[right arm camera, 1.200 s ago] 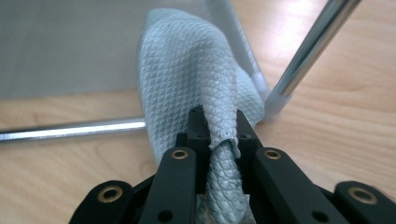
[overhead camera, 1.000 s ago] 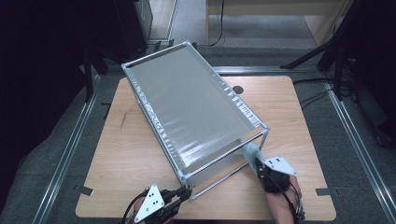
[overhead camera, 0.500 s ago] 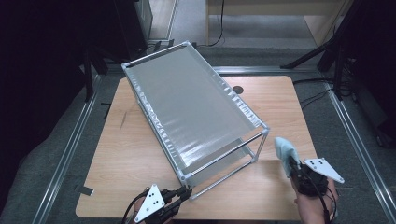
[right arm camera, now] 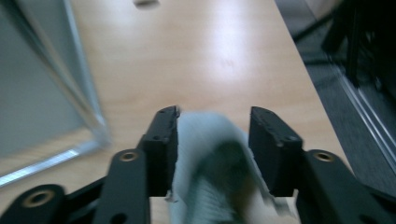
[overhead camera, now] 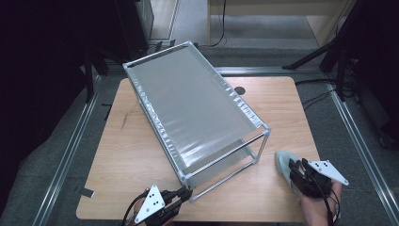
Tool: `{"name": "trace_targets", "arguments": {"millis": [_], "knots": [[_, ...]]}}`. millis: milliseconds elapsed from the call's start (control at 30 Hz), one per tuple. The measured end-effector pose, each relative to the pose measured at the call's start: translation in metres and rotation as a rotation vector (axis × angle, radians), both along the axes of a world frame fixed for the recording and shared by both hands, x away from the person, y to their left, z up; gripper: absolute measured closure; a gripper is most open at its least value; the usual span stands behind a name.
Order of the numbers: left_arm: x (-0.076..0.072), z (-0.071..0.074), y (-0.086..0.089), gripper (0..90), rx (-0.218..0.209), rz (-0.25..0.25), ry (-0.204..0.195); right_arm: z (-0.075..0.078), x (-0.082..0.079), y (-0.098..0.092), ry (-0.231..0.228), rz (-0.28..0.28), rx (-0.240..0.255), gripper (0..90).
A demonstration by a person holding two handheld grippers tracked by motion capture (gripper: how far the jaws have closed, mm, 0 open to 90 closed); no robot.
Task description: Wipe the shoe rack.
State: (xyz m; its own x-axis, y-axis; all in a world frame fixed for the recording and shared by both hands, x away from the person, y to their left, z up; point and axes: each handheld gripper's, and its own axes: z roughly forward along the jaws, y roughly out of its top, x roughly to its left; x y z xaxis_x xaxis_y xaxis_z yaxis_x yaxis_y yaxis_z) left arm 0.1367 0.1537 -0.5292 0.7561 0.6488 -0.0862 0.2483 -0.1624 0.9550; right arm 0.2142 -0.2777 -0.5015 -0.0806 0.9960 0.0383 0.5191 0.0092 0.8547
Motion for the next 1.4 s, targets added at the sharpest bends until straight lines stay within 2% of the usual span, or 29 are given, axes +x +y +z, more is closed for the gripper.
{"name": "trace_targets", "arguments": {"millis": [67,133,233,267,333,400,500,600,667,700,767,833,967,1067,1100,1133,1267,1333,1400], "knots": [[0.000,0.000,0.000,82.2,0.000,0.001,0.000,0.013,-0.005,0.010,-0.063,0.040,0.007,48.8],[0.000,0.000,0.000,82.2,0.002,0.001,-0.001,0.021,-0.007,0.021,-0.100,0.108,0.019,49.5],[0.000,0.000,0.000,82.2,0.004,0.003,-0.001,0.022,0.001,0.047,-0.107,0.232,0.027,53.1],[0.001,0.000,0.000,82.2,0.004,0.004,-0.001,0.022,0.001,0.047,-0.107,0.232,0.027,53.1],[0.002,0.000,0.000,82.2,0.000,0.002,0.003,0.018,0.010,0.062,-0.105,0.268,0.009,55.0],[0.003,0.000,-0.001,82.2,0.001,0.004,0.003,0.014,0.018,0.072,-0.111,0.261,-0.008,60.7],[0.004,0.001,-0.001,82.2,0.003,0.010,0.004,0.011,0.028,0.078,-0.129,0.238,0.015,69.6],[0.005,0.001,-0.002,82.2,0.005,0.013,0.004,0.009,0.036,0.081,-0.140,0.201,0.012,79.6],[0.007,0.001,-0.003,82.2,0.006,0.018,0.004,0.009,0.041,0.081,-0.137,0.191,0.039,80.7],[0.008,0.001,-0.004,82.2,0.002,0.018,0.006,0.009,0.043,0.082,-0.137,0.190,0.036,81.3],[0.011,0.001,-0.006,82.0,-0.013,0.014,0.014,0.009,0.047,0.083,-0.143,0.187,0.014,81.8],[0.016,0.001,-0.010,81.9,-0.024,0.004,0.023,0.009,0.054,0.081,-0.144,0.184,0.014,82.0],[0.025,0.003,-0.023,81.9,-0.013,0.007,0.026,0.010,0.070,0.079,-0.146,0.161,0.007,82.2],[0.030,0.005,-0.035,82.0,-0.010,0.006,0.031,0.010,0.089,0.078,-0.145,0.151,0.013,82.2],[0.031,0.005,-0.039,82.0,-0.006,0.002,0.031,0.011,0.100,0.079,-0.142,0.152,0.002,82.4],[0.032,0.006,-0.044,82.0,0.002,-0.005,0.029,0.011,0.100,0.079,-0.142,0.152,0.002,82.4],[0.034,0.007,-0.060,82.2,0.013,-0.025,0.025,0.014,0.123,0.082,-0.120,0.171,0.008,82.0],[0.036,0.007,-0.067,82.2,0.017,-0.028,0.025,0.016,0.131,0.081,-0.103,0.173,0.020,80.0],[0.039,0.008,-0.073,82.2,0.019,-0.025,0.028,0.020,0.132,0.077,-0.097,0.163,0.054,68.7]]}}
